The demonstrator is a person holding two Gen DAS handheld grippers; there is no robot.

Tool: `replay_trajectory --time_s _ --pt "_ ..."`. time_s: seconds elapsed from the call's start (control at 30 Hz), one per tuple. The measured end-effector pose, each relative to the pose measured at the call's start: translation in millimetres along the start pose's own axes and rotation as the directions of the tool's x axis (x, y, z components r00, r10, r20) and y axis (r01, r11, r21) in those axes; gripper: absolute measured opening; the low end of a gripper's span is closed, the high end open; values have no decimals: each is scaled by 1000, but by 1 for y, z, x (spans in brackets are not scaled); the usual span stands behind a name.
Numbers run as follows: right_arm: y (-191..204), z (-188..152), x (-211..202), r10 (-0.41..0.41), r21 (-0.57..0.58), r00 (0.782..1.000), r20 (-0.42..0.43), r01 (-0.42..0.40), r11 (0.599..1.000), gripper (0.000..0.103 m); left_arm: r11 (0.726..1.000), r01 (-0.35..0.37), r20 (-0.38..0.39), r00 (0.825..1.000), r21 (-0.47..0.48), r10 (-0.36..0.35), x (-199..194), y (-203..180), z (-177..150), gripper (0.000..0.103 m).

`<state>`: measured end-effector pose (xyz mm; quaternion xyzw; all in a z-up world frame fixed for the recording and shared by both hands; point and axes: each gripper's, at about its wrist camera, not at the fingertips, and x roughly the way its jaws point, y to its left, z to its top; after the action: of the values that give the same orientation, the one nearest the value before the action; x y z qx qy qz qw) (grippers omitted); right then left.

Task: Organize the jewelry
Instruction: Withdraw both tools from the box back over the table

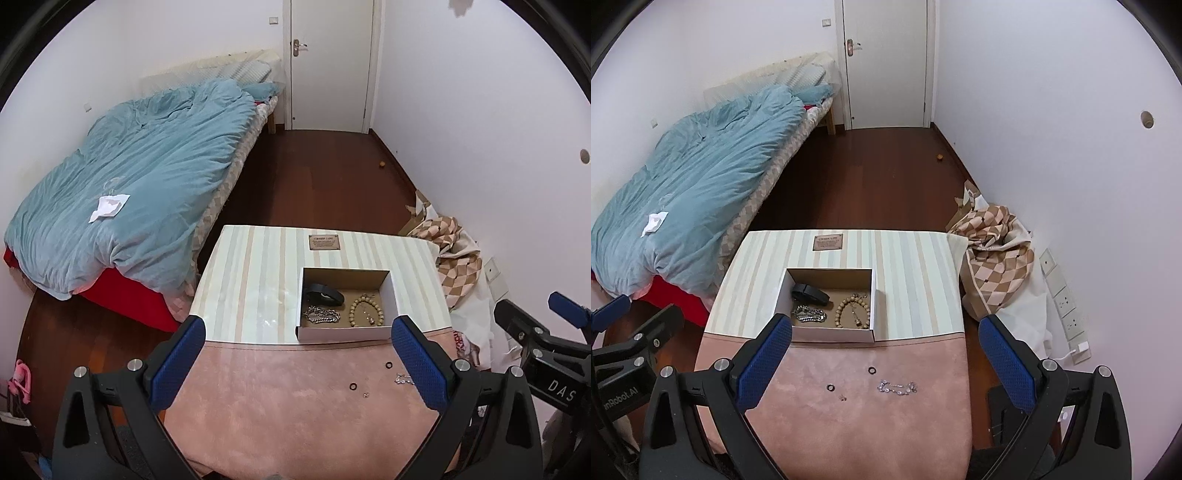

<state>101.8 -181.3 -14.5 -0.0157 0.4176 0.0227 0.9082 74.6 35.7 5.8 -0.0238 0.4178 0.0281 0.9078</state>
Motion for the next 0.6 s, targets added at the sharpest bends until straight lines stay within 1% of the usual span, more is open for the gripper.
replay_trajectory --time_s 0.17,0.2,0.27,0.33,0.37,0.43,0.5,0.6 --pt "-6 -6 -4 9 20 1000 3 -9 1000 102 999 -30 11 999 -25 31 -7 0 -4 103" --pt "-8 -8 -2 10 26 1000 -1 -10 1000 102 999 -36 15 999 -27 37 -7 0 -5 103" --pt "-13 -13 7 31 49 999 -16 -31 998 102 997 -70 11 997 -33 71 0 0 -11 103" --pt "-20 -23 22 32 61 999 -44 -30 998 102 995 -98 4 995 -34 98 9 0 -18 103" --pt "-23 -29 29 34 69 998 -55 -31 997 102 993 -109 -6 994 -35 109 15 0 -22 103" --pt "-31 -42 44 33 89 996 -83 -26 996 102 994 -103 -58 993 -46 100 34 0 -33 103" --pt "-41 -59 65 44 121 990 -132 -28 992 102 993 -108 -97 990 -44 103 50 -2 -44 103" --pt "-54 -82 92 47 158 980 -191 -16 987 102 991 -131 -154 980 -21 127 77 -7 -64 103"
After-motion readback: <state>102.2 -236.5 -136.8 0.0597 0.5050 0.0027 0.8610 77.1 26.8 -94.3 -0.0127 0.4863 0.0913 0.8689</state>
